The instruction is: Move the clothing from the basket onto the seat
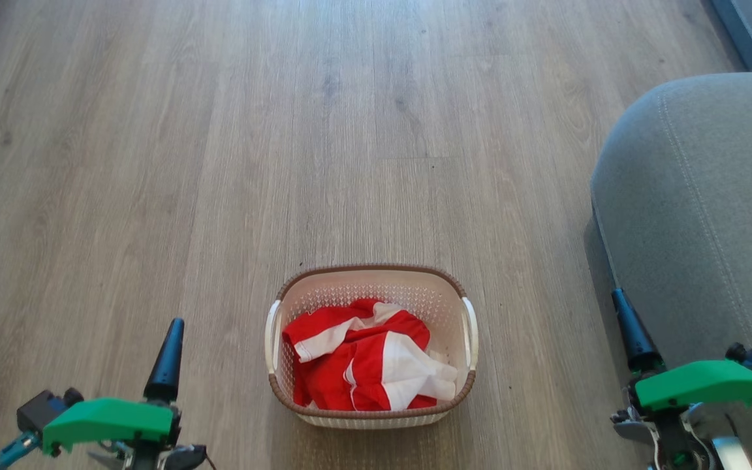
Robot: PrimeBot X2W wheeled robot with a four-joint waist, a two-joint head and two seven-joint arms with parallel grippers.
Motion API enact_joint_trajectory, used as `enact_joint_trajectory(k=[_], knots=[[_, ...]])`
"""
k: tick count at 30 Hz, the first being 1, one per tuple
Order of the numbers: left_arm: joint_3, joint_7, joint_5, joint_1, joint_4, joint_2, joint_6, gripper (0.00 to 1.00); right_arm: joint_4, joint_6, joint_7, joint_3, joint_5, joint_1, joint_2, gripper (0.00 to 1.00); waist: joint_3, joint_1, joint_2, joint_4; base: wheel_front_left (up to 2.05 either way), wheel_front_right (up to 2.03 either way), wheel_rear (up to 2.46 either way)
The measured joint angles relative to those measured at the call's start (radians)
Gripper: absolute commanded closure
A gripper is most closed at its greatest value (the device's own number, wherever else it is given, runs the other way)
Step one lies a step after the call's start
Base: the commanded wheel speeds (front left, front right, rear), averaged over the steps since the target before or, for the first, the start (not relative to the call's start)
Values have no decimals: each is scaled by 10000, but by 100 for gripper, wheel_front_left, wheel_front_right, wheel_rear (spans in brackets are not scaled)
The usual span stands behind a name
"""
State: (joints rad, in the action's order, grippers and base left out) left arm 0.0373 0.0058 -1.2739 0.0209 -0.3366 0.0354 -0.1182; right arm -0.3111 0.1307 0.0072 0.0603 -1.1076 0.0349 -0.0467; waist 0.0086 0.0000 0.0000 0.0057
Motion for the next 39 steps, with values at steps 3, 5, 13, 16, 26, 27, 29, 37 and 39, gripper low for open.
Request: enact_joint_trajectory(k=[3, 5, 13, 16, 26, 27, 29, 37, 39], knots=[[-12, -86, 418, 22, 71, 0, 84, 0, 15, 0, -84, -73, 472, 3, -40, 0, 7, 0, 0, 4, 0, 0, 0], [-29, -169, 717, 53, 128, 0, 90, 0, 46, 0, -142, -121, 767, 10, -67, 0, 11, 0, 0, 8, 0, 0, 0], [-81, -401, 2171, 193, 328, 0, 222, 0, 52, 0, -339, -349, 1847, 200, -155, 0, 18, 0, 0, 15, 0, 0, 0], [-128, -485, 2656, 193, 372, 2, 249, 0, 35, 0, -439, -414, 2217, 208, -184, 0, 28, 0, 0, 9, 0, 0, 0], [-318, -721, 4061, 193, 470, 2, 249, 0, -192, 0, -742, -686, 3448, 359, -290, 0, 49, 0, 0, 37, 0, 0, 0], [-330, -788, 4192, 193, 483, 2, 249, 0, -192, 0, -757, -704, 3578, 396, -311, 0, 50, 0, 0, 43, 0, 0, 0], [-345, -826, 4451, 193, 508, 2, 249, 0, -217, 0, -815, -744, 3822, 422, -345, 0, 45, 1, 0, 49, 0, 0, 0], [-357, -1057, 5524, 193, 593, 4, 249, 0, -351, 2, -1057, -911, 4778, 421, -405, 0, 55, 0, 0, 64, 0, 0, 0], [-353, -1129, 5791, 193, 600, 4, 249, 0, -384, 0, -1072, -932, 5009, 422, -405, 0, 65, 0, 0, 62, 0, 0, 0]])
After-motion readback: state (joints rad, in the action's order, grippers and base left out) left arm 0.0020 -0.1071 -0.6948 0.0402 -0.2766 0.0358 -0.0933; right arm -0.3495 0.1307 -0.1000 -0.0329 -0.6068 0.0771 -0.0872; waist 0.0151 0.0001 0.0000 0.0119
